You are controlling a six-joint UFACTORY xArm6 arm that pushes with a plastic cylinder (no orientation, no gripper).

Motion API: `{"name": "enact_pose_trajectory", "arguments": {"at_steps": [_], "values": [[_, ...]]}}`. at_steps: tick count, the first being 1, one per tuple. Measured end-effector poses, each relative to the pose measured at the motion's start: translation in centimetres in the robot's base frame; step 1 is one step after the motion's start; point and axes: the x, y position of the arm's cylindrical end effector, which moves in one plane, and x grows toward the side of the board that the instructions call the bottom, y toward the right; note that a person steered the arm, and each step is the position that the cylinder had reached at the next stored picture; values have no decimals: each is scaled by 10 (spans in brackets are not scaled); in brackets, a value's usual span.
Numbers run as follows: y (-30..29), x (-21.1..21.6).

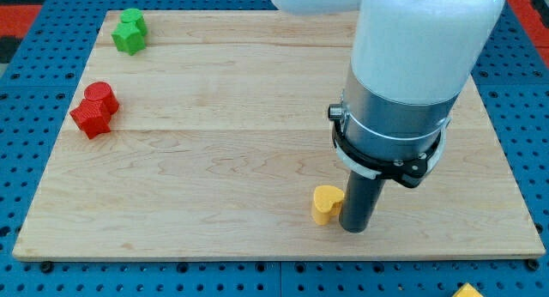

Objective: Move the yellow blocks to the bottom center of the board

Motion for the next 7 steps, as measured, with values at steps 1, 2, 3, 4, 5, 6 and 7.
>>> {"name": "enact_pose_trajectory", "arguments": {"at_steps": [1,2,3,4,5,6,7], "values": [[0,0],[-1,0],[-23,3],[-33,-10],[0,-33],[1,-49],[-31,-38]]}}
